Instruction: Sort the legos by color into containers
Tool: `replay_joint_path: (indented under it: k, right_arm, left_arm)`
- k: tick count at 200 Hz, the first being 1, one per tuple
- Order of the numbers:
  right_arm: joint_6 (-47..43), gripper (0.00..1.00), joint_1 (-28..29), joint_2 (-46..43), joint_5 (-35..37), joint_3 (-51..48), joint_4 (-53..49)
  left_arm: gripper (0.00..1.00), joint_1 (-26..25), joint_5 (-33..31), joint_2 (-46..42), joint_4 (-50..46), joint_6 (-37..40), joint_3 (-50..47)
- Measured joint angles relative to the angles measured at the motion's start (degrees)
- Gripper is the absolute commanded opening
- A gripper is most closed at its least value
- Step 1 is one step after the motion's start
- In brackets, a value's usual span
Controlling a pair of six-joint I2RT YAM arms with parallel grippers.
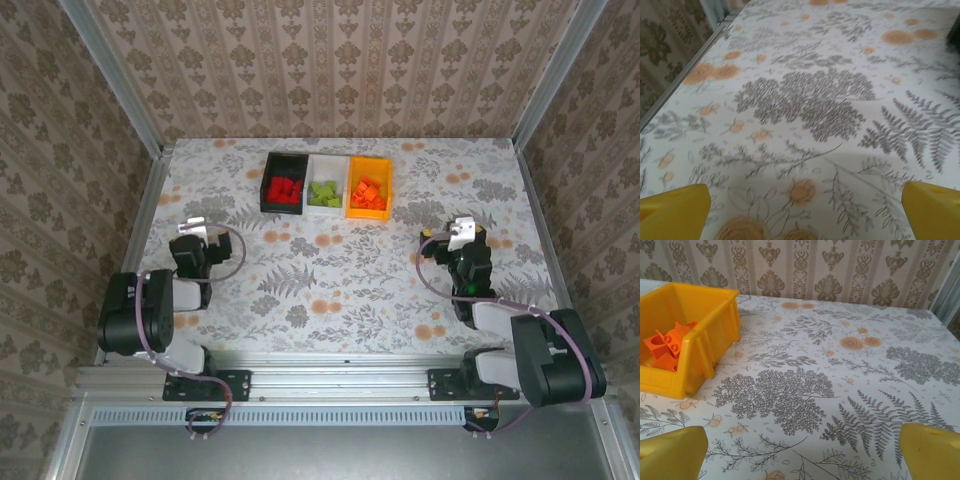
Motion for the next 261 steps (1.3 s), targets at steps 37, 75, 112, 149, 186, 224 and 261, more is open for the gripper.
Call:
replay_joint_path:
  k: [37, 75, 112, 149, 186, 224, 261]
  right_arm:
    - [0.2, 1.0, 0.2, 12.2, 0.4, 1.6, 6.0]
    - [2.3, 1.0, -2.4, 13.1, -1.1, 10.4, -2.0]
    - [3.1, 1.0, -3.1, 13.1, -1.4, 11.4, -4.1]
    - [3.3, 1.0, -3.1, 13.1, -1.5, 11.4, -5.2]
    - [3.3, 1.0, -3.1, 13.1, -1.5, 11.4, -5.2]
    - [3.3, 1.0, -3.1, 13.1, -1.5, 11.4, -5.2]
    - [3.3, 1.0, -3.1, 13.1, -1.5, 11.4, -5.2]
  left_arm:
    - [1.0, -0.1, 2.6, 0.0, -0.5, 0.9, 1.9]
    - [1.0, -0.3, 3.6, 0.0, -1.7, 1.5, 2.2]
    - [1.0, -0.4, 3.7, 0.0, -2.1, 1.6, 2.2]
    - [1.0, -0.4, 3.7, 0.0, -2.1, 1.7, 2.2]
    - [1.0, -0.4, 3.7, 0.0, -2.2, 1.7, 2.3]
    - [1.0, -0.4, 3.7, 0.0, -2.2, 1.7, 2.3]
    - [1.0, -0.7, 3.7, 0.0, -2.2, 1.7, 2.3]
